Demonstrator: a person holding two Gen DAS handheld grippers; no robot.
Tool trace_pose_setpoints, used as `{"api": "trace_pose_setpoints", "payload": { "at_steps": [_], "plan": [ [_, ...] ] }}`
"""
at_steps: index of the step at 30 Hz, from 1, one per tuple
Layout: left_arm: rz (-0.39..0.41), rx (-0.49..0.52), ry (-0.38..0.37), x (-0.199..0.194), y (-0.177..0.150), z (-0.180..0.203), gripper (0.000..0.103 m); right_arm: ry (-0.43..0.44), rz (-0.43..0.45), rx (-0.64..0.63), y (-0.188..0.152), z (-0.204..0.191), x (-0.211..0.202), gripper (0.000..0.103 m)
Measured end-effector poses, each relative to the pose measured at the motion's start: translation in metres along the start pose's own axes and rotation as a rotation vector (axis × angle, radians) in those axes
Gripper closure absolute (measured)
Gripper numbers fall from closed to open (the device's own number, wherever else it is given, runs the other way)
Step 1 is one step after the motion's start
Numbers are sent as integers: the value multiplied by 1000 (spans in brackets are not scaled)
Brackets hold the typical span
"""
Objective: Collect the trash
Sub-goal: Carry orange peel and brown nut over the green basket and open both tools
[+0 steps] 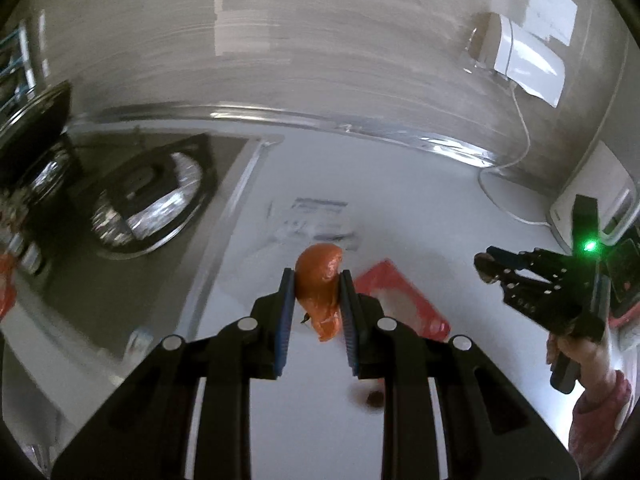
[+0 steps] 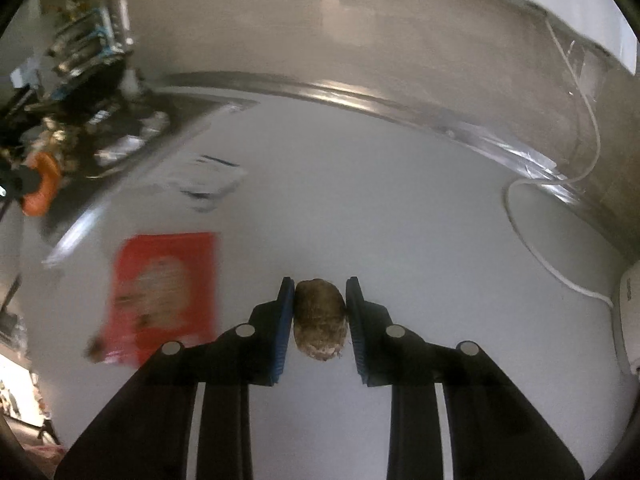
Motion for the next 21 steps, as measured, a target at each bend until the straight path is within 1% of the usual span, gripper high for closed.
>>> {"api": "trace_pose_setpoints", "payload": {
  "at_steps": [4, 5, 9, 10, 12, 13, 14, 17, 19, 21],
  "plan": [
    [-23, 0, -11, -35, -39, -26, 81, 69, 11, -24, -14, -58, -33, 76],
    [-31, 7, -10, -43, -52, -33, 81, 89, 10, -29, -21, -79, -42, 76],
    [-63, 46, 2, -74, -111, -62, 81, 159, -8, -31, -48, -148, -66, 76],
    [-73, 51, 6, -80, -126, -69, 81, 178, -17, -33, -58, -171, -72, 76],
    [-102, 58, 10, -89, -157, -84, 81, 208, -32, -35, -73, -201, -79, 76],
    [-116, 59, 11, -92, -170, -90, 81, 222, -41, -38, -80, -217, -82, 76],
    [-142, 60, 9, -94, -191, -98, 81, 239, -54, -47, -89, -236, -86, 76],
    [-211, 54, -5, -92, -241, -113, 81, 276, -91, -66, -111, -277, -92, 76],
    [-246, 59, -11, -85, -267, -118, 81, 295, -115, -77, -125, -299, -96, 76],
    [-295, 43, -23, -73, -298, -124, 80, 307, -134, -84, -133, -314, -96, 76]
  ]
}}
Point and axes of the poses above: each gripper's, at about its wrist camera, not at the fingertips, and x roughly the way its jaws point, z to its right, y to its top, the point moved 7 cm from there along x, roughly the way its jaws point, and after that the axes turned 2 degrees about y, right-handed, at the moved point
